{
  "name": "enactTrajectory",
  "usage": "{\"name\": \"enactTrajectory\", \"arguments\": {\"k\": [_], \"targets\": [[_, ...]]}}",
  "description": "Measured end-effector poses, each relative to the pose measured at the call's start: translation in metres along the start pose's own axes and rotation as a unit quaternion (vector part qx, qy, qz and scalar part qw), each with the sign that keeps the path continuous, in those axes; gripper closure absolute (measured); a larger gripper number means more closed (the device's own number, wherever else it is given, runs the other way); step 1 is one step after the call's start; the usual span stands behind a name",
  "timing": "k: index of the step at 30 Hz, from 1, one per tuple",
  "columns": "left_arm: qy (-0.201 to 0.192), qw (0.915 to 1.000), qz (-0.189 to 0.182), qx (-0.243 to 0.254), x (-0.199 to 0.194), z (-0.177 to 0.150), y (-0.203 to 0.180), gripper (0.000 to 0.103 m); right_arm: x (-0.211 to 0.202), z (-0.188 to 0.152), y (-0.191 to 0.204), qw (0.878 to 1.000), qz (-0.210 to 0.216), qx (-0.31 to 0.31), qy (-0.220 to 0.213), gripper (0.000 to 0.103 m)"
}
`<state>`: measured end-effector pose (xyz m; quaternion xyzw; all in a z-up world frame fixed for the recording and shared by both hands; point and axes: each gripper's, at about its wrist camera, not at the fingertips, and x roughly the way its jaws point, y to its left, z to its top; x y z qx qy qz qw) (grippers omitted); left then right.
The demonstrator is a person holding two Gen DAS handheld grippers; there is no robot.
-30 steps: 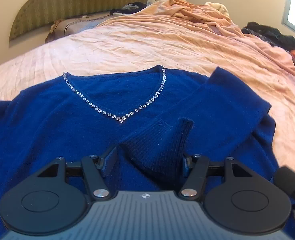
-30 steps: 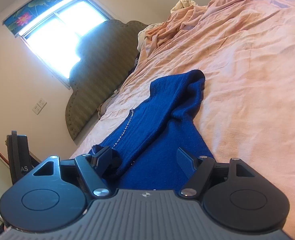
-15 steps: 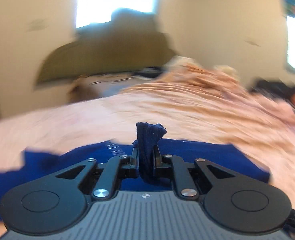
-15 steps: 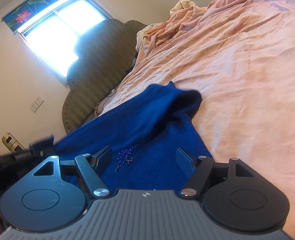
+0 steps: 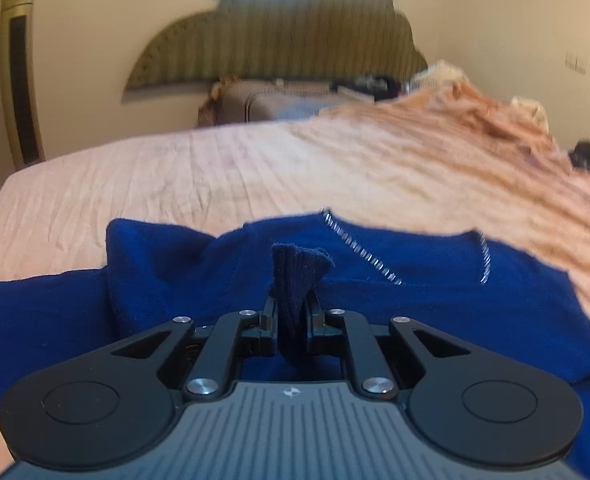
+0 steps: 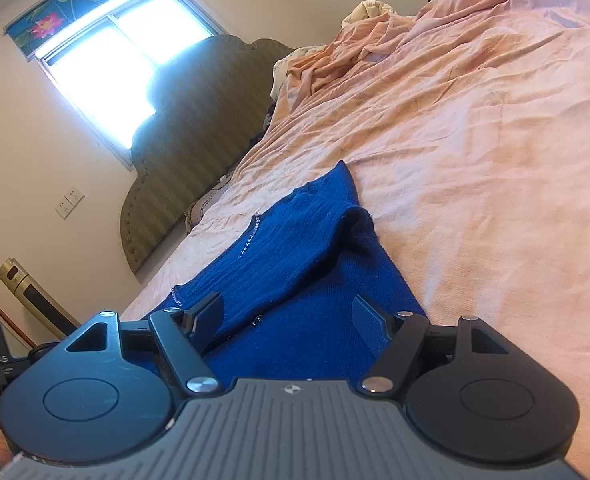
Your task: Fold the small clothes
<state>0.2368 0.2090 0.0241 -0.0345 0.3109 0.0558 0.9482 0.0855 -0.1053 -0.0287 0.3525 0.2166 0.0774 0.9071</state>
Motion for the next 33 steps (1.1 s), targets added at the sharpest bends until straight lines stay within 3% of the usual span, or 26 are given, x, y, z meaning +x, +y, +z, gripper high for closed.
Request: {"name": "enactTrajectory", "arguments": {"k": [2, 4, 7, 8, 9, 11, 14, 16, 19, 20, 22, 24, 26, 29, 31, 33], "targets": [[0.019, 0.9995, 0.003, 0.023, 0.006, 0.000, 0.001, 0.083, 0.000, 0.000, 0.000, 1.000, 0.000, -0.001, 0.000, 0.029], [0.004, 0.9994, 0.017, 0.030, -0.003, 0.001, 0.005, 0.074, 0.001, 0.000, 0.000, 1.000, 0.000, -0.001, 0.000, 0.028], [-0.069, 0.9968, 0.039, 0.004, -0.040, 0.003, 0.017, 0.049, 0.001, 0.000, 0.001, 1.000, -0.002, -0.005, 0.002, 0.028], [-0.097, 0.9945, 0.038, -0.011, -0.052, 0.003, 0.020, 0.035, 0.000, 0.000, 0.001, 1.000, -0.004, -0.007, 0.002, 0.028], [-0.121, 0.9920, 0.025, -0.026, -0.063, 0.002, 0.022, 0.028, 0.000, -0.001, 0.003, 1.000, -0.009, -0.011, 0.002, 0.028], [-0.131, 0.9907, -0.026, -0.027, -0.070, 0.000, 0.018, 0.028, -0.001, 0.002, 0.013, 0.999, -0.021, -0.036, -0.002, 0.027], [-0.078, 0.9919, -0.100, -0.005, -0.050, -0.010, 0.001, 0.028, 0.013, 0.019, 0.041, 0.996, -0.014, -0.087, 0.002, 0.028], [-0.045, 0.9942, -0.097, 0.001, -0.029, -0.021, -0.007, 0.028, 0.036, 0.033, 0.063, 0.992, -0.019, -0.127, 0.015, 0.024], [0.010, 0.9950, -0.089, -0.044, 0.001, -0.035, 0.002, 0.028, 0.086, 0.044, 0.084, 0.975, -0.058, -0.210, 0.051, 0.022], [-0.009, 0.9947, -0.092, -0.044, 0.000, -0.039, 0.005, 0.028, 0.100, 0.044, 0.087, 0.967, -0.082, -0.232, 0.063, 0.023], [-0.010, 0.9934, -0.101, -0.053, 0.000, -0.041, 0.010, 0.028, 0.125, 0.039, 0.086, 0.953, -0.126, -0.257, 0.101, 0.023], [-0.008, 0.9915, -0.116, -0.059, -0.002, -0.039, 0.014, 0.028, 0.136, 0.027, 0.079, 0.944, -0.142, -0.275, 0.119, 0.021], [-0.011, 0.9854, -0.147, -0.085, -0.010, -0.039, 0.029, 0.028, 0.131, 0.011, 0.078, 0.934, -0.131, -0.316, 0.102, 0.010], [-0.067, 0.9670, -0.197, -0.147, -0.050, -0.046, 0.069, 0.028, 0.128, 0.011, 0.074, 0.938, -0.121, -0.308, 0.107, 0.006], [-0.121, 0.9519, -0.198, -0.200, -0.086, -0.058, 0.114, 0.023, 0.128, 0.010, 0.075, 0.936, -0.120, -0.311, 0.110, 0.004], [-0.163, 0.9335, -0.176, -0.267, -0.119, -0.075, 0.169, 0.016, 0.127, 0.008, 0.076, 0.935, -0.121, -0.315, 0.112, 0.003]]}}
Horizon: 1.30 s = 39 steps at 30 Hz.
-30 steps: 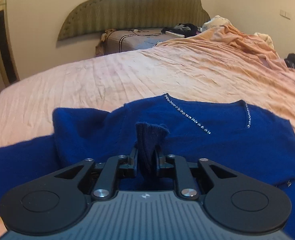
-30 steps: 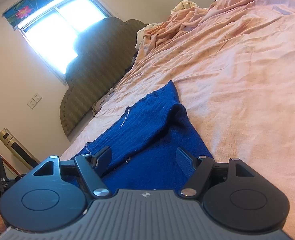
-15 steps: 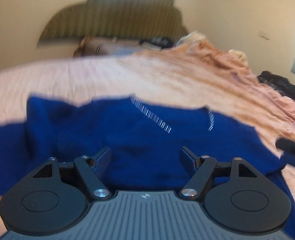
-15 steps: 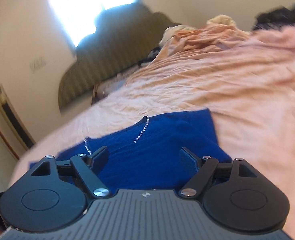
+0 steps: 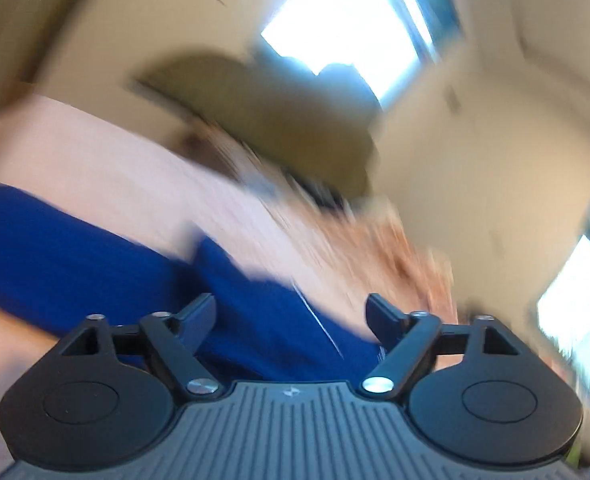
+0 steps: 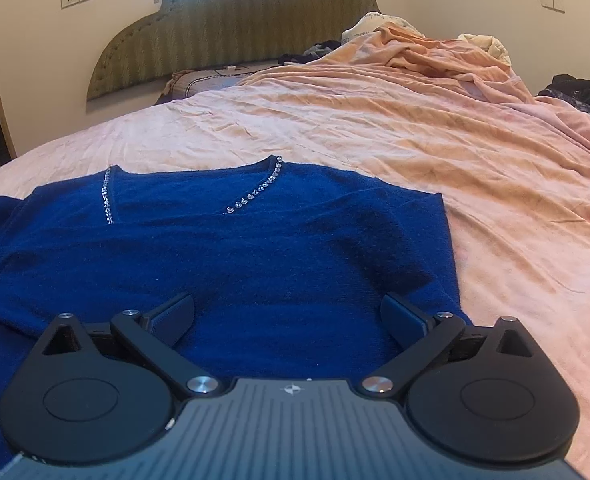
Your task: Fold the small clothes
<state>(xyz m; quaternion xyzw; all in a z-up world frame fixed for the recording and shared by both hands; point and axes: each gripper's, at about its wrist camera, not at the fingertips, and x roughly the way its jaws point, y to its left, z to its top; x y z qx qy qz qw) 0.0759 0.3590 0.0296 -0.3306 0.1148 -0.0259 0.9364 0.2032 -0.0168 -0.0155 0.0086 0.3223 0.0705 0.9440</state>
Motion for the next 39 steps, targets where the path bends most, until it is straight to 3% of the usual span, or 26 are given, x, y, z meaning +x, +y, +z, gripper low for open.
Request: {"name": "enactTrajectory", "arguments": {"k": [2, 3, 4, 6, 7, 9, 13, 16, 19, 24, 25, 26, 27, 29, 32, 33, 34, 37, 39], "targets": [[-0.050, 0.9950, 0.020, -0.085, -0.045, 0.018, 0.052, 0.014, -0.001, 0.001, 0.002, 1.000, 0.000, 0.000, 0.000, 0.002], [-0.066, 0.9882, 0.036, -0.134, -0.061, 0.023, 0.080, 0.014, -0.001, 0.001, 0.002, 1.000, 0.000, 0.000, 0.001, 0.002], [-0.078, 0.9779, 0.051, -0.187, -0.074, 0.024, 0.110, 0.014, 0.000, 0.002, 0.002, 1.000, 0.000, -0.001, 0.001, 0.002], [-0.084, 0.9496, 0.079, -0.291, -0.087, 0.014, 0.163, 0.014, 0.003, 0.006, 0.003, 1.000, 0.000, 0.000, 0.001, 0.002], [-0.078, 0.9335, 0.078, -0.341, -0.088, 0.005, 0.185, 0.014, 0.003, 0.006, 0.003, 1.000, 0.000, 0.000, 0.001, 0.002], [-0.065, 0.9116, 0.060, -0.401, -0.083, -0.014, 0.210, 0.014, 0.003, 0.006, 0.004, 1.000, -0.001, -0.002, 0.001, 0.002], [-0.038, 0.8901, 0.029, -0.453, -0.061, -0.035, 0.228, 0.014, 0.003, 0.006, 0.004, 1.000, -0.003, -0.003, 0.002, 0.002], [-0.040, 0.8853, 0.013, -0.463, -0.044, -0.033, 0.237, 0.014, 0.004, 0.006, 0.004, 1.000, -0.004, -0.003, 0.002, 0.002], [-0.057, 0.8721, 0.011, -0.486, -0.033, -0.031, 0.251, 0.014, 0.004, 0.007, 0.004, 1.000, -0.004, -0.003, 0.002, 0.002], [-0.060, 0.8397, -0.023, -0.539, -0.019, -0.037, 0.267, 0.015, 0.004, 0.007, 0.004, 1.000, -0.003, -0.003, 0.002, 0.002], [-0.069, 0.8390, -0.023, -0.539, -0.020, -0.038, 0.266, 0.015, 0.004, 0.006, 0.004, 1.000, -0.003, -0.003, 0.002, 0.002], [-0.077, 0.8398, -0.020, -0.537, -0.021, -0.039, 0.265, 0.024, 0.004, 0.007, 0.004, 1.000, -0.003, -0.003, 0.002, 0.002], [-0.084, 0.8404, -0.014, -0.535, -0.023, -0.039, 0.265, 0.044, 0.004, 0.007, 0.004, 1.000, -0.003, -0.002, 0.002, 0.002], [-0.085, 0.8419, 0.008, -0.533, -0.021, -0.039, 0.269, 0.069, 0.003, 0.007, 0.004, 1.000, -0.003, -0.002, 0.001, 0.002], [-0.081, 0.8502, 0.034, -0.519, -0.019, -0.032, 0.270, 0.076, 0.003, 0.007, 0.004, 1.000, -0.002, -0.001, 0.001, 0.002], [-0.082, 0.8560, 0.040, -0.509, -0.020, -0.029, 0.268, 0.088, 0.003, 0.007, 0.004, 1.000, -0.002, -0.001, 0.001, 0.002], [-0.085, 0.8636, 0.048, -0.495, -0.022, -0.024, 0.265, 0.091, 0.003, 0.007, 0.004, 1.000, -0.002, -0.001, 0.001, 0.002], [-0.107, 0.8831, 0.078, -0.450, -0.032, -0.007, 0.250, 0.098, 0.003, 0.007, 0.004, 1.000, -0.002, -0.001, 0.001, 0.002], [-0.126, 0.9048, 0.093, -0.396, -0.039, 0.013, 0.230, 0.098, 0.003, 0.007, 0.004, 1.000, -0.001, 0.000, 0.001, 0.002]]}}
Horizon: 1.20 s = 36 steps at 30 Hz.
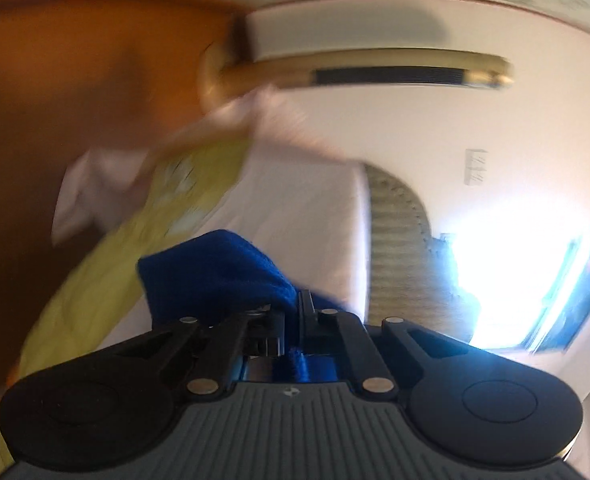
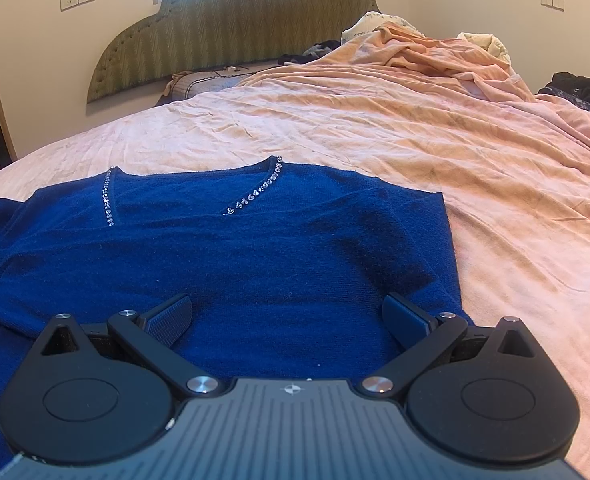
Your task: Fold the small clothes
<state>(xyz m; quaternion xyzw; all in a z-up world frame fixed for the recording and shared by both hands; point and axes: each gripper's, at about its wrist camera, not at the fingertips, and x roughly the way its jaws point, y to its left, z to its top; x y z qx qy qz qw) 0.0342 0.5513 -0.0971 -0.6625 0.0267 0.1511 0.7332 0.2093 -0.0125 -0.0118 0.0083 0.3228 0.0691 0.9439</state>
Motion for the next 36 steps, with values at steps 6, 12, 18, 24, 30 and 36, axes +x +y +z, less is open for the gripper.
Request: {"name": "enactTrajectory", "arguments": {"k": [6, 12, 18, 24, 30, 36], "targets": [[-0.014, 0.9798, -0.077, 0.184, -0.010, -0.048, -0.123, 0.098, 0.000, 0.000, -0.001, 1.000, 0.006, 0.008, -0.003, 0.002], [0.165, 0.8526, -0.180, 0.462, 0.010, -0.258, -0.219, 0.097, -0.003, 0.000, -0.009, 0.999, 0.024, 0.029, -0.010, 0.002], [0.355, 0.7238, -0.106, 0.582, 0.032, -0.396, -0.178, 0.079, -0.006, -0.002, -0.018, 0.997, 0.046, 0.059, -0.020, 0.002], [0.276, 0.7523, -0.163, 0.575, -0.023, -0.356, -0.168, 0.006, -0.012, -0.006, -0.038, 0.988, 0.090, 0.117, -0.040, 0.003], [0.308, 0.7789, -0.097, 0.538, -0.001, -0.339, -0.140, 0.006, -0.030, 0.000, -0.055, 0.970, 0.142, 0.194, -0.022, 0.003], [0.314, 0.7922, -0.083, 0.517, 0.005, -0.332, -0.132, 0.006, -0.049, 0.009, -0.037, 0.976, 0.145, 0.158, 0.026, 0.009]]}}
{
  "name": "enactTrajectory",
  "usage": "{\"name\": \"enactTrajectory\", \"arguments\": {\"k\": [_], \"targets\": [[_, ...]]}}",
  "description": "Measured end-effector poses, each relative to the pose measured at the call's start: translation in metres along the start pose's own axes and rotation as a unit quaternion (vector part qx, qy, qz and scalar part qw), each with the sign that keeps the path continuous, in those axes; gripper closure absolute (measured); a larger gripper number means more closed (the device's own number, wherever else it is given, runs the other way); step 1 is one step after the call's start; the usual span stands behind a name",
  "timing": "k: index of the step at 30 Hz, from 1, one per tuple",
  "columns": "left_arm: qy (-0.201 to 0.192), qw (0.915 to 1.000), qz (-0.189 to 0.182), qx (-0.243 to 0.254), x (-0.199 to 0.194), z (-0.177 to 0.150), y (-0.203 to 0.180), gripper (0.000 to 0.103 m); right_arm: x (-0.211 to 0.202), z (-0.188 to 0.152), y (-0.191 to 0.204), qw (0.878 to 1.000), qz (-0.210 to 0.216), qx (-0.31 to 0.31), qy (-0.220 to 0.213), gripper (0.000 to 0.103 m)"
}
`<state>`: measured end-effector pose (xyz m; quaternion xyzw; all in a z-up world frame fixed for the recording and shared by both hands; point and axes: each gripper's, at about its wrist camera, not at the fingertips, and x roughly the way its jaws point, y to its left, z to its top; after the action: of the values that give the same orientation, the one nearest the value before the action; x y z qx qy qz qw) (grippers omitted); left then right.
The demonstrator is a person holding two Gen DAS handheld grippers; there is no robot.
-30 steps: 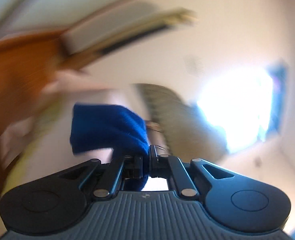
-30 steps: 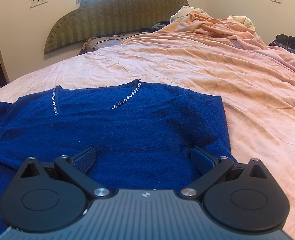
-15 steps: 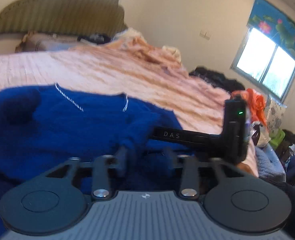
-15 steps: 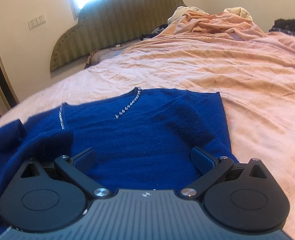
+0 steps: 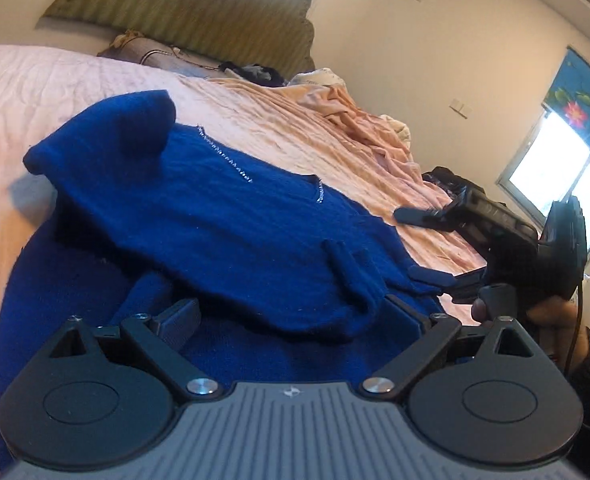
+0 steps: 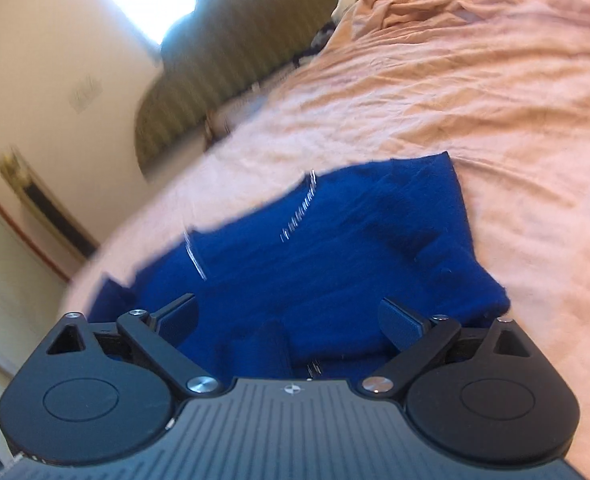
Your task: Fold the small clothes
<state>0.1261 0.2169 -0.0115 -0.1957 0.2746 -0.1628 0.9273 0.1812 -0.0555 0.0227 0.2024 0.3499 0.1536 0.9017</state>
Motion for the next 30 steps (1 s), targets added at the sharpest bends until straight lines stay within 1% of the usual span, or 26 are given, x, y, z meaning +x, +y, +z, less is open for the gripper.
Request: {"name": "enactTrajectory", "arguments": {"k": [3, 5, 7, 8, 9, 10, 11, 12, 13, 14, 15, 17, 18, 20, 21, 22, 23, 24, 25, 27, 30], "targets": [[-0.009, 0.9998, -0.012, -0.012, -0.009, -0.002, 0.004, 0.006, -0.002, -0.011, 0.031, 0.996, -0.004, -0.083, 0.019, 0.012], [-0.013, 0.9994, -0.019, -0.027, -0.010, -0.002, 0.009, 0.006, -0.001, -0.018, 0.054, 0.991, -0.001, -0.133, 0.016, 0.015], [-0.017, 0.9990, -0.022, -0.035, -0.012, -0.003, 0.011, 0.006, 0.007, -0.023, 0.074, 0.984, -0.009, -0.177, 0.022, 0.019], [-0.018, 0.9989, -0.023, -0.037, -0.013, -0.003, 0.012, 0.006, 0.015, -0.024, 0.081, 0.981, -0.019, -0.189, 0.034, 0.026], [-0.018, 0.9990, -0.022, -0.036, -0.013, -0.004, 0.011, 0.006, 0.025, -0.024, 0.084, 0.979, -0.030, -0.193, 0.057, 0.040], [-0.017, 0.9990, -0.021, -0.034, -0.012, -0.004, 0.011, 0.006, 0.036, -0.023, 0.086, 0.977, -0.045, -0.193, 0.081, 0.047], [-0.017, 0.9991, -0.021, -0.033, -0.012, -0.004, 0.010, 0.006, 0.043, -0.025, 0.088, 0.974, -0.062, -0.197, 0.089, 0.053], [-0.017, 0.9991, -0.020, -0.032, -0.012, -0.004, 0.010, 0.006, 0.043, -0.028, 0.091, 0.972, -0.075, -0.208, 0.080, 0.068], [-0.017, 0.9991, -0.021, -0.032, -0.013, -0.004, 0.010, 0.006, 0.044, -0.029, 0.093, 0.969, -0.082, -0.218, 0.079, 0.074], [-0.018, 0.9990, -0.021, -0.034, -0.013, -0.004, 0.010, 0.006, 0.041, -0.030, 0.094, 0.968, -0.092, -0.222, 0.076, 0.092], [-0.018, 0.9990, -0.022, -0.035, -0.013, -0.004, 0.010, 0.006, 0.037, -0.029, 0.093, 0.968, -0.094, -0.221, 0.071, 0.095], [-0.018, 0.9988, -0.024, -0.039, -0.014, -0.005, 0.010, 0.006, 0.016, -0.025, 0.082, 0.975, -0.091, -0.197, 0.043, 0.095], [-0.018, 0.9987, -0.025, -0.040, -0.013, -0.005, 0.010, 0.006, 0.000, -0.024, 0.075, 0.980, -0.080, -0.179, 0.022, 0.095], [-0.020, 0.9986, -0.027, -0.042, -0.014, -0.005, 0.011, 0.006, -0.040, -0.027, 0.052, 0.991, -0.041, -0.124, -0.016, 0.095], [-0.021, 0.9985, -0.028, -0.043, -0.015, -0.005, 0.011, 0.006, -0.058, -0.034, 0.037, 0.995, -0.022, -0.097, -0.029, 0.092], [-0.021, 0.9983, -0.030, -0.045, -0.015, -0.005, 0.011, 0.006, -0.073, -0.043, 0.022, 0.997, -0.011, -0.075, -0.029, 0.082], [-0.022, 0.9982, -0.031, -0.047, -0.014, -0.005, 0.012, 0.006, -0.083, -0.054, 0.008, 0.998, -0.006, -0.053, -0.021, 0.064], [-0.022, 0.9980, -0.033, -0.049, -0.014, -0.005, 0.012, 0.006, -0.089, -0.064, -0.006, 0.999, -0.012, -0.035, -0.008, 0.038], [-0.022, 0.9979, -0.034, -0.050, -0.014, -0.005, 0.013, 0.006, -0.094, -0.072, -0.017, 1.000, -0.020, -0.022, -0.002, 0.033], [-0.021, 0.9980, -0.035, -0.049, -0.014, -0.005, 0.012, 0.006, -0.107, -0.080, -0.032, 1.000, -0.021, -0.002, -0.009, 0.034], [-0.019, 0.9984, -0.031, -0.044, -0.013, -0.005, 0.010, 0.006, -0.118, -0.072, -0.051, 0.998, 0.009, 0.062, -0.027, 0.034]]}}
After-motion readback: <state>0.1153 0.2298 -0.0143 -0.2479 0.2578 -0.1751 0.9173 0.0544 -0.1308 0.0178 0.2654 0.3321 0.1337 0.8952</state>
